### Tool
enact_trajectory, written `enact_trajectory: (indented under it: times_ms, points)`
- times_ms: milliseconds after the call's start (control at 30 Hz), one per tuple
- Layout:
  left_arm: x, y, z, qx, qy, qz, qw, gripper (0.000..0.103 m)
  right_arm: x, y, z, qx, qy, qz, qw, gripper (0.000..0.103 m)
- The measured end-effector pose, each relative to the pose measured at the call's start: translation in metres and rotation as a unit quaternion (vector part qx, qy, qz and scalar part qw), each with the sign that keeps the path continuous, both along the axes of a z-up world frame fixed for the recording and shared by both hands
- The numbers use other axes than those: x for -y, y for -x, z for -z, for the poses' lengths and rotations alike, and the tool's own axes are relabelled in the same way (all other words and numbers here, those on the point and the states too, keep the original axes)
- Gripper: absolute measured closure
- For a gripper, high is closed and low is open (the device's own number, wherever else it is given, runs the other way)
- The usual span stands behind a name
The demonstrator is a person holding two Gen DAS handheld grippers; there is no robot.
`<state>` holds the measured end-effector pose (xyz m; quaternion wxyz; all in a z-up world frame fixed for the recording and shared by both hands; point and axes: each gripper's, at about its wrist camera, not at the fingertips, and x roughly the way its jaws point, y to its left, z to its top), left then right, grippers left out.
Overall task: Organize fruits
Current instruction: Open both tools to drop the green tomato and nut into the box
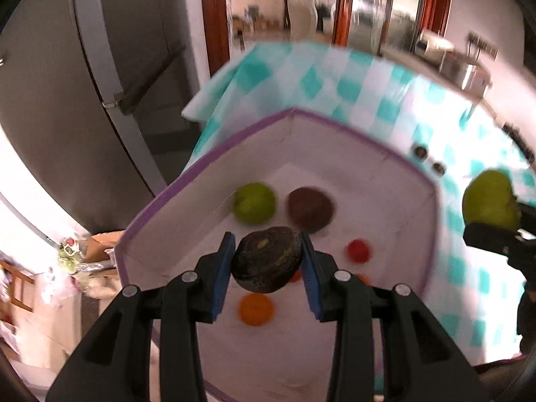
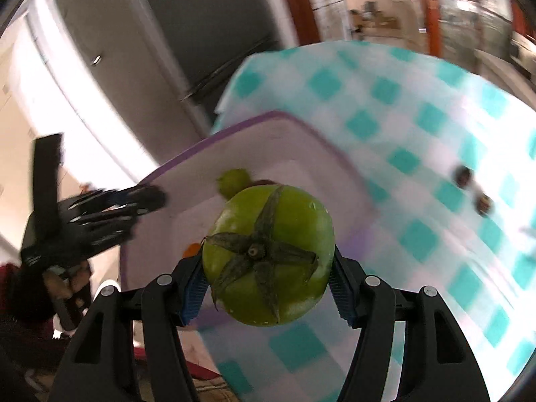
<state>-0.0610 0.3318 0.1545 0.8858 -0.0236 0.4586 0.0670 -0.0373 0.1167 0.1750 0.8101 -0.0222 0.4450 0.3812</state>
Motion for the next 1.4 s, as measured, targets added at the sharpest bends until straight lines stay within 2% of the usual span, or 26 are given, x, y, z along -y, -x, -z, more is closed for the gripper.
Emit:
enact_trajectory:
  times_ms: [100, 267, 400, 533, 633, 733, 900, 1133, 1200, 1267, 1400]
  points:
    - [-0.011, -0.02, 0.02, -0.047, -0.014, 0.021, 0.9986, 0.064, -0.047, 0.003, 0.013, -0.008, 0.041, -0.054, 0.998, 0.041]
    - [-0.024, -0.056, 0.061, -0.125, -0.019, 0.05, 0.9907, 0.064, -0.102, 0.01, 0.048, -0.042, 0.122, -0.13, 0.983, 0.041]
    - [-0.035, -0.079, 0.083, -0.18, -0.006, 0.065, 0.9814, 0.064, -0.139, 0.023, 0.072, -0.045, 0.198, -0.191, 0.96, 0.041]
    - [-0.043, -0.088, 0.1, -0.232, 0.02, 0.071, 0.97, 0.064, -0.172, 0.036, 0.094, -0.032, 0.28, -0.246, 0.928, 0.042]
    - [-0.05, -0.089, 0.107, -0.252, 0.039, 0.061, 0.965, 0.064, -0.181, 0.037, 0.103, -0.037, 0.307, -0.254, 0.917, 0.042]
    - [-0.053, -0.086, 0.107, -0.254, 0.05, 0.062, 0.964, 0.064, -0.184, 0.032, 0.11, -0.047, 0.315, -0.248, 0.915, 0.041]
    - [-0.066, -0.085, 0.111, -0.261, 0.062, 0.048, 0.9621, 0.057, -0.185, 0.031, 0.113, -0.05, 0.315, -0.244, 0.916, 0.041]
    - [-0.081, -0.077, 0.104, -0.245, 0.057, 0.03, 0.9673, 0.045, -0.171, 0.031, 0.113, -0.05, 0.311, -0.244, 0.917, 0.041]
    - [-0.082, -0.075, 0.099, -0.235, 0.051, 0.03, 0.9702, 0.037, -0.167, 0.03, 0.108, -0.043, 0.3, -0.24, 0.922, 0.036]
    - [-0.081, -0.071, 0.092, -0.223, 0.039, 0.03, 0.9735, 0.036, -0.162, 0.029, 0.098, -0.03, 0.279, -0.231, 0.932, 0.029]
    - [-0.076, -0.064, 0.079, -0.197, 0.003, 0.028, 0.9799, 0.032, -0.144, 0.03, 0.081, -0.009, 0.248, -0.215, 0.945, 0.028]
